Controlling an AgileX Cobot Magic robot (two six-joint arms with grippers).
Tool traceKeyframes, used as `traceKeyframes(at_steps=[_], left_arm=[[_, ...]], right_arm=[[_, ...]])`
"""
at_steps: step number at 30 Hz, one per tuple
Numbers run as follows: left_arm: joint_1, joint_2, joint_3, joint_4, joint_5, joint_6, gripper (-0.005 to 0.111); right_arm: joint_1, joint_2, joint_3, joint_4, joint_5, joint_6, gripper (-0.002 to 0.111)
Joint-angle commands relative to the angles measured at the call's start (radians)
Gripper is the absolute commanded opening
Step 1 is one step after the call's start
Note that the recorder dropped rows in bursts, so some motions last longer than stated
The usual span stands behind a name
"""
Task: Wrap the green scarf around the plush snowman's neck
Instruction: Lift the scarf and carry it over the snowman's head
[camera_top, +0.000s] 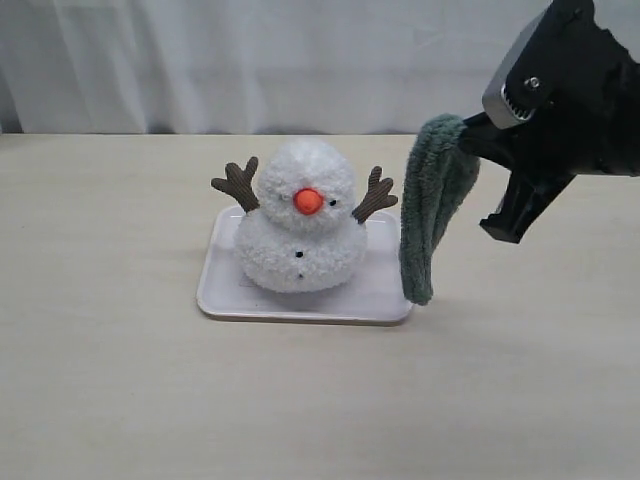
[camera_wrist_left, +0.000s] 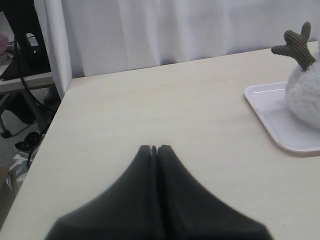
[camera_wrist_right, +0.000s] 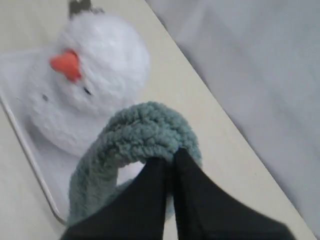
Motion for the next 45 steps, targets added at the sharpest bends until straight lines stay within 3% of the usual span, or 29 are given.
traceKeyframes(at_steps=[1,6,13,19,24,35,42,45], left_arm=[[-0.005,-0.003,0.003,-0.004,-0.007,-0.006,0.000],[-0.005,-0.003,0.003,-0.004,-0.007,-0.006,0.000],[-0.005,-0.003,0.003,-0.004,-0.007,-0.006,0.000],[-0.005,-0.003,0.003,-0.004,-0.007,-0.006,0.000],[-0.005,-0.003,0.003,-0.004,-0.007,-0.006,0.000],[-0.005,-0.003,0.003,-0.004,-0.007,-0.006,0.000],[-0.005,-0.003,0.003,-0.004,-0.007,-0.006,0.000],[-0.005,-0.003,0.003,-0.004,-0.007,-0.006,0.000]], right_arm=[[0.131,-0.088,-0.003,0.100,0.044,0.039,0.004],[0.263,-0.105,-0.038,0.115,0.009,0.151,0.004],[0.392,-0.034,-0.060,0.115,-0.332,0.271,0.004],[0.394,0.193,-0.071,0.115,-0.519,0.264,0.004],[0.397,0.336,-0.169,0.115,-0.452,0.273,0.004],[0.395,0.448,-0.212,0.115,-0.706,0.273,0.004],[0.395,0.531,-0.272,0.133,-0.694,0.326,0.004],[0.395,0.578,-0.338,0.262,-0.695,0.308,0.004]])
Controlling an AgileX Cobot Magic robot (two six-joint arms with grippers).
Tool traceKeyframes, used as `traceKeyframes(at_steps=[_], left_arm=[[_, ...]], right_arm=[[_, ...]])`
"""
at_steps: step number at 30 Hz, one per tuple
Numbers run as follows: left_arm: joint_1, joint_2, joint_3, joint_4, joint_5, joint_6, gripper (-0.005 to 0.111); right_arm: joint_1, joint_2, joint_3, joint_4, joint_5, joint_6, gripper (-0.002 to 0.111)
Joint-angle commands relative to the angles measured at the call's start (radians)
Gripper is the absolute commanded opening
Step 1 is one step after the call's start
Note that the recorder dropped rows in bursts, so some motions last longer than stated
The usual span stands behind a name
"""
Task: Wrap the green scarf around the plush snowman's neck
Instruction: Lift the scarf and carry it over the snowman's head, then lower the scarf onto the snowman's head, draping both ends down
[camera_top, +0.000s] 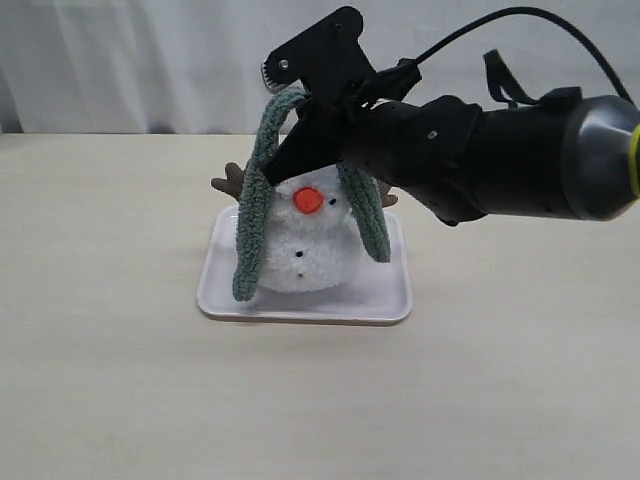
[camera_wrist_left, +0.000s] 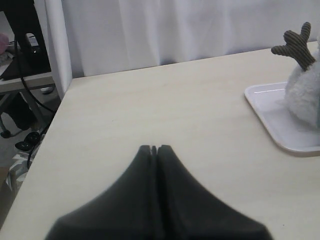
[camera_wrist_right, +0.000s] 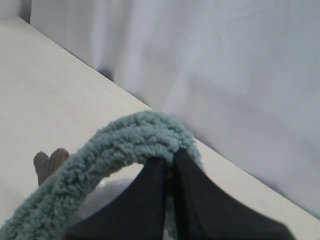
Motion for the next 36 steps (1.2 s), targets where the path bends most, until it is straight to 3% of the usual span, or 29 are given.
traceKeyframes(at_steps=[1,5,10,17,23,33,36], left_arm=[[-0.005,-0.003,0.003,-0.004,-0.007,-0.006,0.000],[-0.005,-0.003,0.003,-0.004,-0.007,-0.006,0.000],[-0.005,-0.003,0.003,-0.004,-0.007,-0.006,0.000],[-0.005,-0.003,0.003,-0.004,-0.007,-0.006,0.000],[-0.005,-0.003,0.003,-0.004,-0.007,-0.006,0.000],[-0.005,-0.003,0.003,-0.004,-0.007,-0.006,0.000],[-0.005,-0.003,0.003,-0.004,-0.005,-0.006,0.000]], right_arm=[[-0.001,0.051,-0.070,0.167,0.003,-0.044,0.004],[-0.001,0.056,-0.080,0.351,-0.011,-0.230,0.007],[-0.001,0.056,-0.080,0.563,-0.038,-0.393,0.028],[-0.001,0.056,-0.080,0.738,-0.032,-0.458,0.046],[-0.003,0.033,-0.080,0.833,-0.043,-0.565,0.046],[-0.003,-0.042,-0.080,0.833,-0.033,-0.559,0.046],[0.001,-0.069,-0.076,0.833,0.011,-0.471,0.046]])
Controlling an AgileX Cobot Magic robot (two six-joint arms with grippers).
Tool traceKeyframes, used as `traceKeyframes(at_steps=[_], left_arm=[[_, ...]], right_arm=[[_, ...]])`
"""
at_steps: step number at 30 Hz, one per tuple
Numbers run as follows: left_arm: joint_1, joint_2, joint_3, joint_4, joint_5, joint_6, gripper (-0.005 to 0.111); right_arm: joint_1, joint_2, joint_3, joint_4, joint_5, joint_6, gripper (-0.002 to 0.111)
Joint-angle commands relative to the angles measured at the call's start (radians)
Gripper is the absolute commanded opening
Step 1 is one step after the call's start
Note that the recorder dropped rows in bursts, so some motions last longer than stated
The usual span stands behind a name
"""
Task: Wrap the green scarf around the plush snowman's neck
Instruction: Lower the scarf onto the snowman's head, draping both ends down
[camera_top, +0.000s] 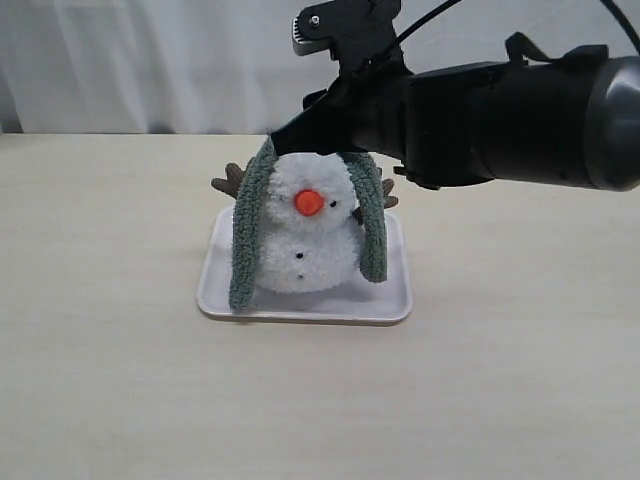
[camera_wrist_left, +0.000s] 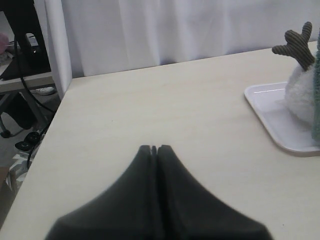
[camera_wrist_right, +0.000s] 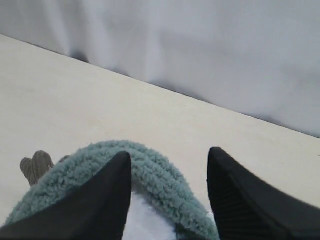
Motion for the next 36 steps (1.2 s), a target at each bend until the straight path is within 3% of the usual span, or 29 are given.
traceKeyframes(at_steps=[1,5,9,11,14,19,22,36], left_arm=[[-0.005,-0.003,0.003,-0.004,-0.006,-0.006,0.000],[-0.005,-0.003,0.003,-0.004,-0.008,-0.006,0.000],[-0.005,-0.003,0.003,-0.004,-0.008,-0.006,0.000],[-0.005,-0.003,0.003,-0.004,-0.008,-0.006,0.000],[-0.005,-0.003,0.003,-0.004,-0.008,-0.006,0.000],[-0.005,-0.003,0.003,-0.004,-0.008,-0.006,0.000],[-0.005,-0.003,0.003,-0.004,-0.008,-0.006,0.000],[-0.005,-0.003,0.003,-0.004,-0.008,-0.006,0.000]], right_arm=[[0.001,-0.044,0.005,0.003,0.088,0.110,0.046],[-0.020,-0.074,0.009,0.003,0.308,0.196,0.046],[-0.097,-0.079,0.004,-0.036,0.712,0.341,0.046],[-0.158,-0.072,-0.028,-0.224,0.914,0.525,0.046],[-0.231,-0.062,-0.099,-0.592,1.079,0.831,0.046],[-0.245,-0.066,-0.142,-1.306,1.053,1.398,0.046],[-0.243,-0.052,-0.142,-1.535,1.045,1.554,0.046],[-0.243,0.046,-0.142,-1.578,0.876,1.508,0.046]])
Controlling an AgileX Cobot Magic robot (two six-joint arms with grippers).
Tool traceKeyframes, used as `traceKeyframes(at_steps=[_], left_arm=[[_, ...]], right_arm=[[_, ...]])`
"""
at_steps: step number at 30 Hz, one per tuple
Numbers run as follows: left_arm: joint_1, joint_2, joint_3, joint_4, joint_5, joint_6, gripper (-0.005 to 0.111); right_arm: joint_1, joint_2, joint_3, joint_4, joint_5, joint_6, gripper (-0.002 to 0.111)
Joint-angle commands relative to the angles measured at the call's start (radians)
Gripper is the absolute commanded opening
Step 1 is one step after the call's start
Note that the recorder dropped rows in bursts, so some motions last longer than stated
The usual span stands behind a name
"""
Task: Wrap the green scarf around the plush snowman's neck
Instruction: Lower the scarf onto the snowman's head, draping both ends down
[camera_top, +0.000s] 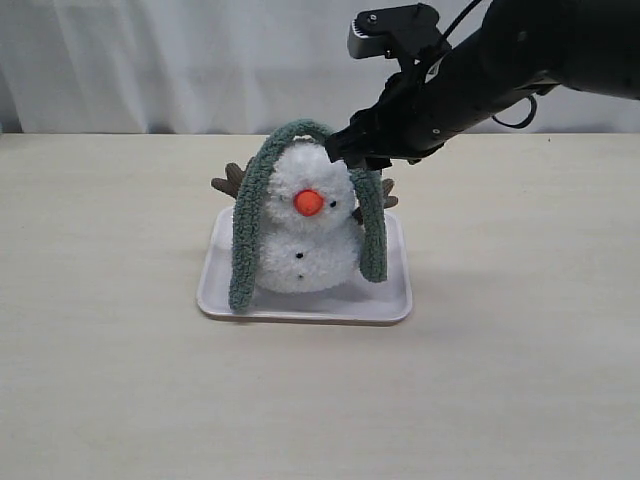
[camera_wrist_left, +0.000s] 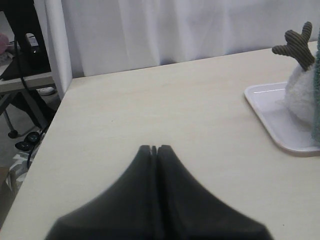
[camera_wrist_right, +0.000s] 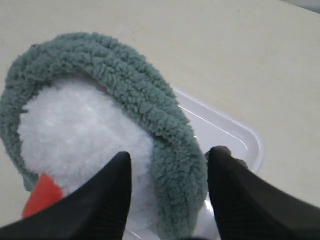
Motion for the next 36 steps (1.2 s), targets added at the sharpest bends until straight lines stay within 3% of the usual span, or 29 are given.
traceKeyframes(at_steps=[1,11,20,36], left_arm=[[-0.005,-0.003,0.003,-0.004,-0.008,-0.006,0.000],[-0.005,-0.003,0.003,-0.004,-0.008,-0.006,0.000],[-0.005,-0.003,0.003,-0.004,-0.008,-0.006,0.000],[-0.005,-0.003,0.003,-0.004,-0.008,-0.006,0.000]], right_arm=[[-0.001,0.028,-0.006,-0.008,-0.034,-0.043,0.044],[-0.001,0.070,-0.006,-0.005,-0.045,-0.084,0.004],[-0.001,0.070,-0.006,0.198,-0.055,-0.082,0.004],[-0.001,0.044,-0.006,0.235,0.006,0.007,0.004]])
